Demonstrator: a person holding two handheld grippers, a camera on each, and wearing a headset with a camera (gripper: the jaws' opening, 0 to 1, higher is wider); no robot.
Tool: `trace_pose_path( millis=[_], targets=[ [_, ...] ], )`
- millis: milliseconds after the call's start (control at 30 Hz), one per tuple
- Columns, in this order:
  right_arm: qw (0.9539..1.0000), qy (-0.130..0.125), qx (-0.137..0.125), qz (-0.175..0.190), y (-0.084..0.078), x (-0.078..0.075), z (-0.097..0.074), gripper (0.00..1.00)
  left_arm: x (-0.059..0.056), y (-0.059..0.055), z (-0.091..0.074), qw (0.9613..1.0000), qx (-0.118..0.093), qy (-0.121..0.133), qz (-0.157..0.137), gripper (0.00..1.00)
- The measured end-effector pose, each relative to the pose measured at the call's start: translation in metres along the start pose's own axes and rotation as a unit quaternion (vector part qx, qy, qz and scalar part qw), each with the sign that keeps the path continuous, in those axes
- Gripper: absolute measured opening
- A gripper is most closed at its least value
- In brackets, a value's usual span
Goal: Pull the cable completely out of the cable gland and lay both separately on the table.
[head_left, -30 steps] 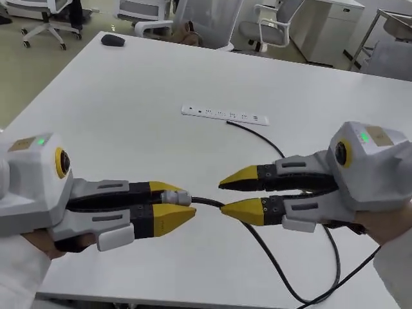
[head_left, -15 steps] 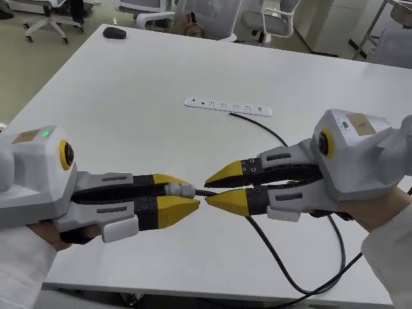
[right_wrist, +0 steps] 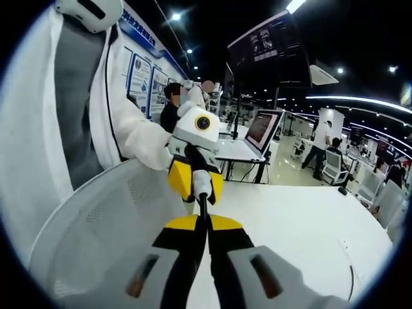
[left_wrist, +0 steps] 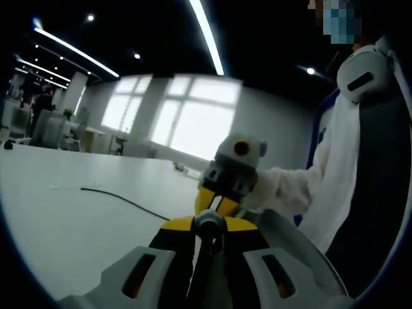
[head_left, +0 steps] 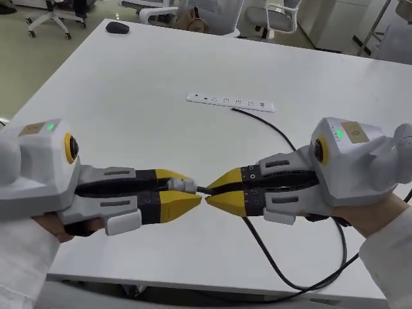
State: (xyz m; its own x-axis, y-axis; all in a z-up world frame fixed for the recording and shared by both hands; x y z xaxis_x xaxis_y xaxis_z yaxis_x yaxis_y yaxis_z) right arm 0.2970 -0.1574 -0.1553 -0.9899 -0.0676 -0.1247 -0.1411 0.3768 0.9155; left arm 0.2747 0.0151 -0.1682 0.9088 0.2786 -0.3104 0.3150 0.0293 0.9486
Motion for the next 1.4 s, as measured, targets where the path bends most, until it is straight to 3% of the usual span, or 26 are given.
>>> trace_pose_path(
  millis=[733,1400],
  targets=[
    [1.0000,-0.005,0.001,-0.001,-0.006,-0.001,-0.005,0.04,0.002,0.001,-0.001,1.0000,-0.003,0.002,-0.004,0.17],
    [0.9972,-0.034,0.062,0.024,-0.042,-0.001,-0.038,0.04,0.001,0.001,0.000,0.9999,-0.007,0.000,-0.009,0.17]
  ],
)
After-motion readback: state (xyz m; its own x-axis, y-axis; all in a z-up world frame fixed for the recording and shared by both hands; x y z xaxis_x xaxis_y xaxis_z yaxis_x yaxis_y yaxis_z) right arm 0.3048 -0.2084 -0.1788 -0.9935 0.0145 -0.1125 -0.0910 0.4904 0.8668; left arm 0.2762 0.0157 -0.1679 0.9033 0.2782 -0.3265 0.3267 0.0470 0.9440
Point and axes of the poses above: the centre of the closed fingertips' face, and the gripper's own axes: z roughly forward along the fingers, x roughly to its left, y roughly out of its top, the point moved 9 cm from there along -z, roughly backward along the fingers, and after that the axes turned 4 degrees about x, right-handed, at the moved point
